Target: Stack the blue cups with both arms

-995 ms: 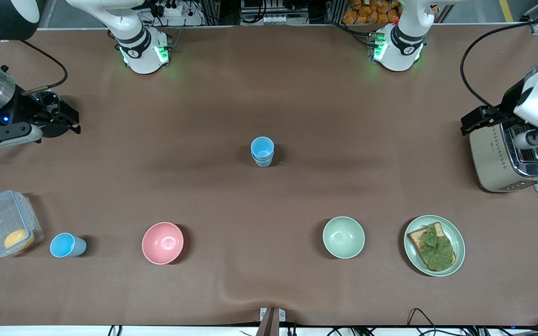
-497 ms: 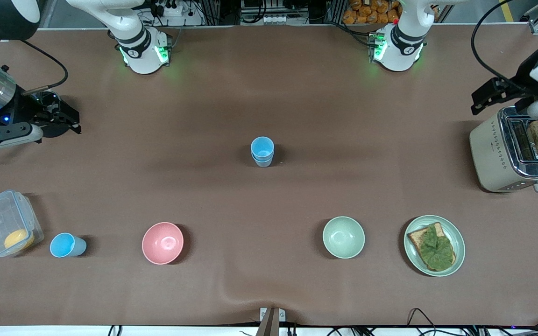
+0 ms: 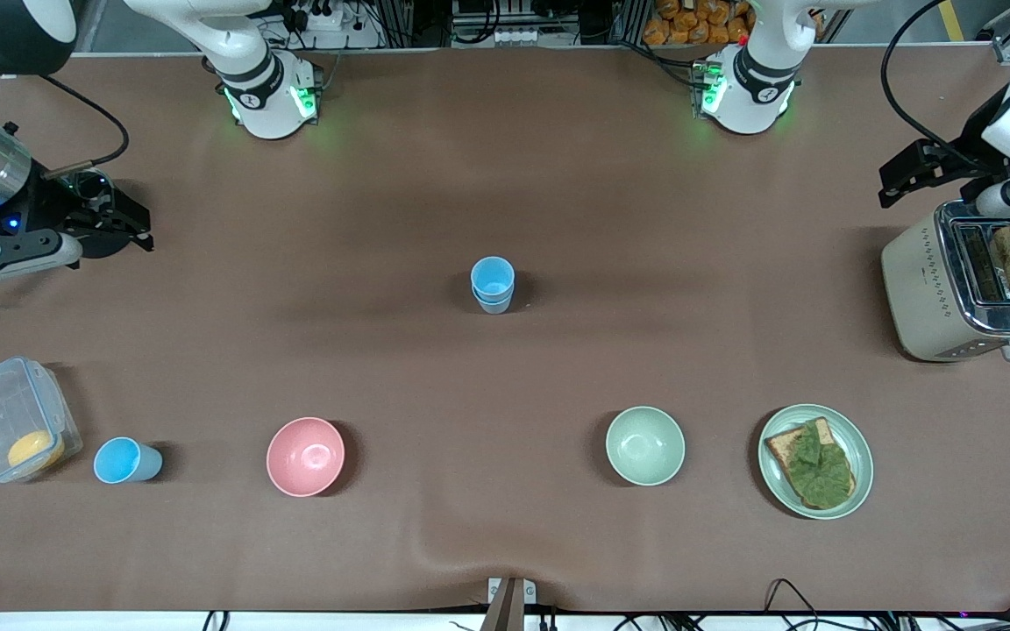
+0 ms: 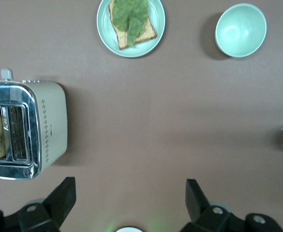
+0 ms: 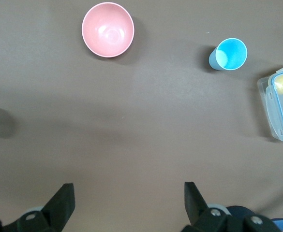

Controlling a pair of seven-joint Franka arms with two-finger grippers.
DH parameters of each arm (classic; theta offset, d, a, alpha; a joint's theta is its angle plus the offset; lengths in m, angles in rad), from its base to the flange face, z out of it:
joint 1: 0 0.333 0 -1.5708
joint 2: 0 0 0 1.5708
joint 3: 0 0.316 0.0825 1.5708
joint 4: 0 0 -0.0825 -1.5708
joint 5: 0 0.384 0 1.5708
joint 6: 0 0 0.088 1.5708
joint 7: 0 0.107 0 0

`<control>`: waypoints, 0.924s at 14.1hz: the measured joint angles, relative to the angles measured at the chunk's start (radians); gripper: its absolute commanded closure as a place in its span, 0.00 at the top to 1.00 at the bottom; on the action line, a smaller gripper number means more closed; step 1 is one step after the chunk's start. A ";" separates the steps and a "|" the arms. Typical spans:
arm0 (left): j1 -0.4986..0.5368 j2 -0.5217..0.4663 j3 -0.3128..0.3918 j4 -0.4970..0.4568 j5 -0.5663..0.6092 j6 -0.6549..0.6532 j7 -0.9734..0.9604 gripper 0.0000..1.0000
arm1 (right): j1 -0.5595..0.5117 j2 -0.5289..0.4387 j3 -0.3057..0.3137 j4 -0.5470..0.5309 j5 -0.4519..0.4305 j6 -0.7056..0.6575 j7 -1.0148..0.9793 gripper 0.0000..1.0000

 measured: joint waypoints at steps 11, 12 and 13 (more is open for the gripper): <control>0.001 -0.001 -0.022 -0.011 0.000 -0.007 0.000 1.00 | 0.001 0.000 0.000 0.000 0.001 0.000 0.000 1.00; 0.004 -0.003 -0.016 -0.010 0.000 -0.007 0.002 1.00 | 0.001 0.000 0.000 0.000 0.002 0.000 0.000 1.00; 0.007 -0.004 -0.009 -0.009 0.000 -0.007 0.006 1.00 | 0.001 0.000 0.001 0.000 0.002 -0.001 0.000 1.00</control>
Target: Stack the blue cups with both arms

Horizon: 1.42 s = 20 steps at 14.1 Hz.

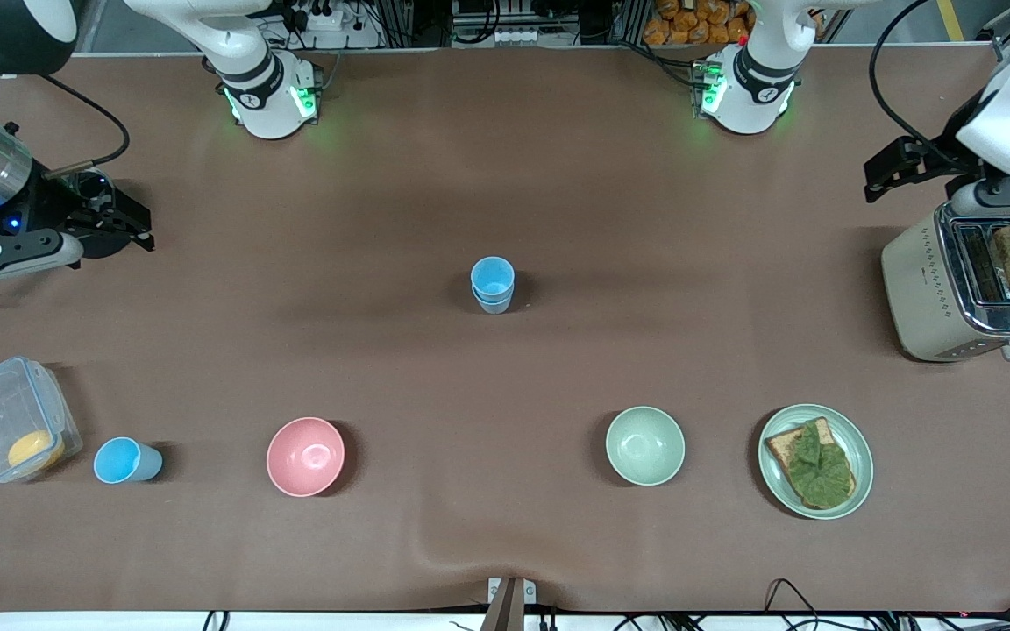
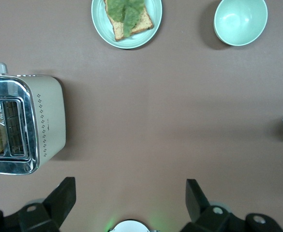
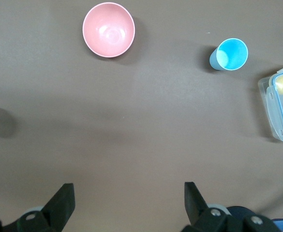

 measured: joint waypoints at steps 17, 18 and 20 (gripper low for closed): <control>0.006 0.000 -0.003 0.030 0.000 -0.008 0.004 1.00 | 0.000 0.001 0.000 0.000 0.001 -0.001 0.000 1.00; 0.006 0.000 -0.003 0.030 0.000 -0.013 0.004 1.00 | 0.000 0.001 0.000 0.000 0.001 -0.001 0.000 1.00; 0.006 0.000 -0.003 0.030 0.000 -0.018 0.004 1.00 | 0.000 0.001 0.000 0.000 0.001 -0.001 0.000 1.00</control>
